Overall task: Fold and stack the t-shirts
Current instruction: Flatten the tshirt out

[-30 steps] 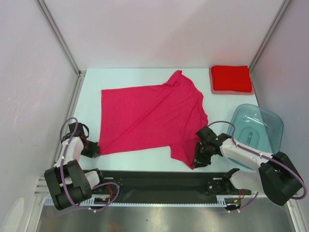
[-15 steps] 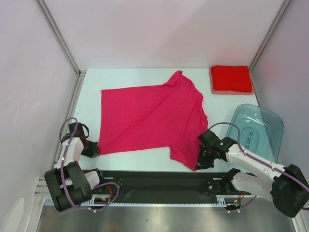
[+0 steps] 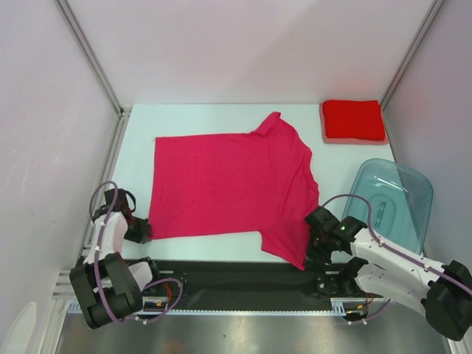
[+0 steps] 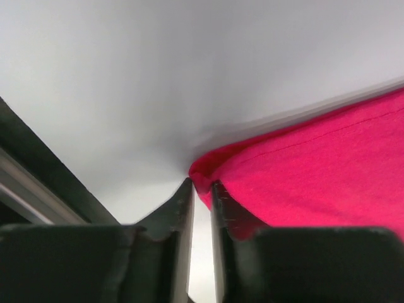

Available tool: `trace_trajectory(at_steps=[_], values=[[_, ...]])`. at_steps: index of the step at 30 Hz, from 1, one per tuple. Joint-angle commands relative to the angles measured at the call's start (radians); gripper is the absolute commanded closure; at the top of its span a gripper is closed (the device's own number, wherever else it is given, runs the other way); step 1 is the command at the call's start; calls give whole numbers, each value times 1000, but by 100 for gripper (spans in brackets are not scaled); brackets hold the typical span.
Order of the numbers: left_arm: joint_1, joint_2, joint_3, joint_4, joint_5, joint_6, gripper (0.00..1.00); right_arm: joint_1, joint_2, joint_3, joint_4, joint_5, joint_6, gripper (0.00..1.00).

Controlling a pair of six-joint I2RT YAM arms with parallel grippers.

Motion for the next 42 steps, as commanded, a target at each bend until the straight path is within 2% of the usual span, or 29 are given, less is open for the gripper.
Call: trace_trajectory(at_steps=[1, 2, 4, 6, 7, 9, 11, 13, 15, 16, 19, 20, 22, 24, 27, 28, 29, 32, 34, 37, 42], values=[[15, -13, -6, -11, -12, -19, 69, 9, 10, 25, 2, 4, 7, 92], [14, -13, -2, -20, -9, -19, 55, 6, 17, 45, -1, 21, -4, 81], [14, -16, 16, -37, -5, -13, 47, -9, 60, 150, -45, 52, -60, 63], [12, -19, 42, -65, -3, -7, 42, -28, 109, 247, -85, 116, -120, 59], [11, -19, 51, -71, -3, -7, 41, -63, 134, 348, -111, 135, -187, 57], [3, -16, 98, -97, -8, -5, 39, -121, 218, 430, -107, 173, -251, 56], [-20, -12, 143, -115, -28, 5, 38, -242, 285, 537, -46, 156, -338, 54], [-32, 5, 207, -112, -63, 17, 37, -345, 403, 618, 24, 153, -390, 51], [-67, 16, 261, -85, -101, 39, 36, -397, 541, 749, 69, 162, -470, 49], [-107, 33, 275, -51, -113, 44, 36, -440, 584, 843, 116, 162, -514, 49], [-198, 68, 326, 41, -143, 65, 38, -489, 778, 976, 228, 169, -571, 49], [-268, 100, 338, 119, -152, 83, 40, -512, 824, 1022, 255, 169, -582, 49], [-325, 140, 382, 243, -158, 117, 43, -532, 972, 1177, 316, 150, -595, 51], [-354, 222, 445, 324, -117, 187, 44, -548, 1077, 1296, 350, 121, -575, 54], [-356, 319, 503, 516, 21, 315, 46, -560, 1281, 1546, 361, 120, -562, 54], [-353, 347, 527, 568, 76, 358, 46, -562, 1334, 1706, 338, 118, -567, 54], [-351, 374, 554, 630, 145, 437, 46, -563, 1447, 1785, 323, 109, -576, 54], [-342, 514, 683, 664, 196, 536, 46, -569, 1615, 2028, 293, 83, -598, 54], [-324, 621, 769, 675, 241, 559, 46, -574, 1645, 2047, 360, 64, -601, 55], [-272, 759, 872, 682, 331, 556, 46, -582, 1640, 1957, 493, 35, -596, 56], [-221, 902, 1049, 626, 359, 613, 47, -589, 1685, 1935, 554, -9, -611, 58]])
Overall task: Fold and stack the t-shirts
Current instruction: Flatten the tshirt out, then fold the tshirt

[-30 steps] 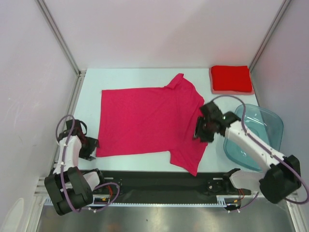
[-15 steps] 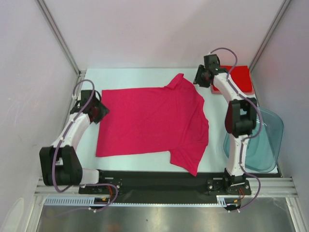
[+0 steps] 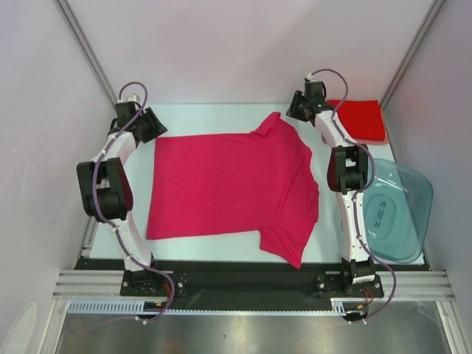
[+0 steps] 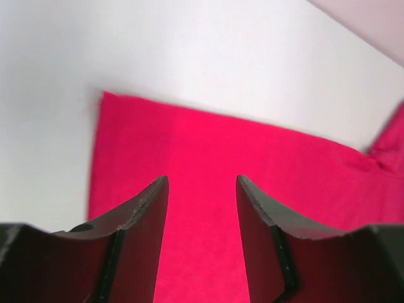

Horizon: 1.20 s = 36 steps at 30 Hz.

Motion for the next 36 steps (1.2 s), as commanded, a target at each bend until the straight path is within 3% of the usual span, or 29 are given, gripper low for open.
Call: trace_trajectory(at_steps=[1, 9, 17, 26, 36], values=[[32, 65, 135, -41, 66, 112, 47, -9, 36, 17, 107, -47, -30, 58], [38, 266, 374, -238, -2, 201, 44, -11, 89, 20, 128, -76, -15, 59], [44, 317, 394, -261, -78, 166, 45, -12, 115, 23, 226, -104, 138, 54], [64, 392, 465, -304, -45, 172, 41, -26, 145, 48, 162, -158, 77, 53], [73, 485, 577, -325, -28, 183, 42, -31, 141, 30, 119, -217, 5, 60]])
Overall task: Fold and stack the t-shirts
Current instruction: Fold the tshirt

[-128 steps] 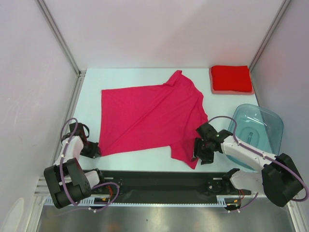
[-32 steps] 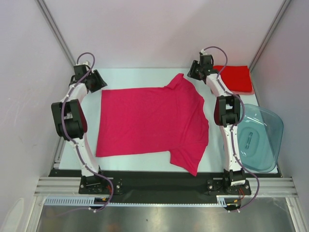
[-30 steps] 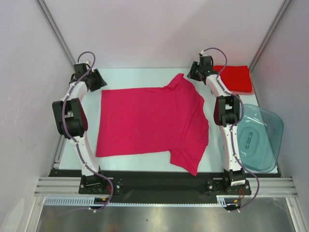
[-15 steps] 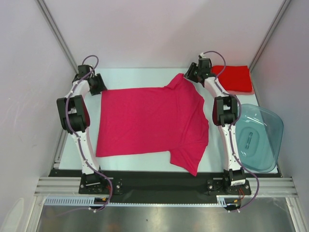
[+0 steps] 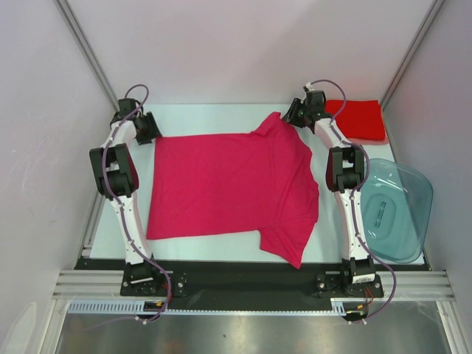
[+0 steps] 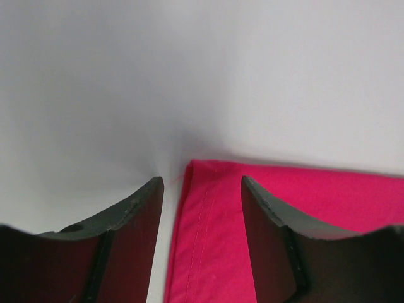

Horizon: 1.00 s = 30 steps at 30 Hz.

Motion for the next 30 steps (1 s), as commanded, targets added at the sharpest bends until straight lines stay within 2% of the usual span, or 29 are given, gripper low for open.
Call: trace_trajectory(at_steps=[1, 7, 15, 19, 24, 30], values=[[12, 38, 83, -12, 25, 20, 43, -6, 6, 14, -33, -42, -43, 61], [15, 67, 127, -27, 77, 0, 47, -8, 11, 12, -18, -71, -35, 66], [15, 56, 69, -9, 111, 3, 52, -8, 19, 9, 2, -125, -27, 67], [15, 61, 69, -4, 112, -1, 56, -11, 20, 7, 0, -125, -29, 67], [16, 70, 73, 8, 123, -17, 65, -21, 17, 4, -16, -108, -32, 67], [16, 82, 93, 2, 126, -31, 67, -32, 17, 12, -58, -90, -58, 68]])
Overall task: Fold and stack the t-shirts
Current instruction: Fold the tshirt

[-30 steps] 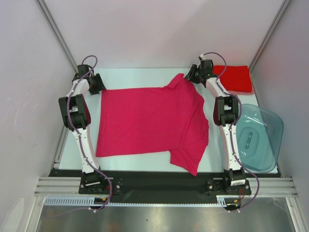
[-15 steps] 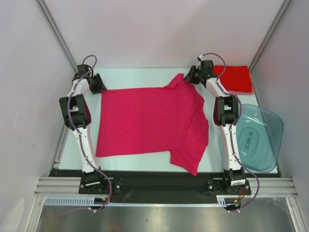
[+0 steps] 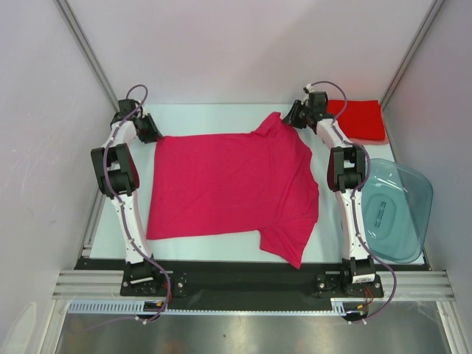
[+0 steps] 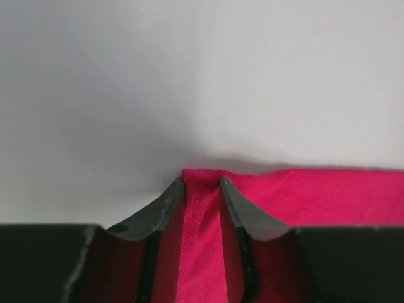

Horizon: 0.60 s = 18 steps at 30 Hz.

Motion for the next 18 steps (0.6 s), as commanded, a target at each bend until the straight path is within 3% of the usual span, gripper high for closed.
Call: trace_trajectory(at_steps=[1, 8, 13, 18], values=[[6, 19, 22, 18, 27, -15, 68, -12, 7, 11, -53, 20, -38, 69], [9, 19, 17, 30, 30, -36, 84, -10, 25, 12, -14, -9, 19, 88], [8, 16, 19, 30, 28, -39, 87, -4, 36, 40, -3, -6, 31, 100], [9, 5, 17, 32, 24, -42, 100, -4, 25, 37, 19, 10, 47, 100]])
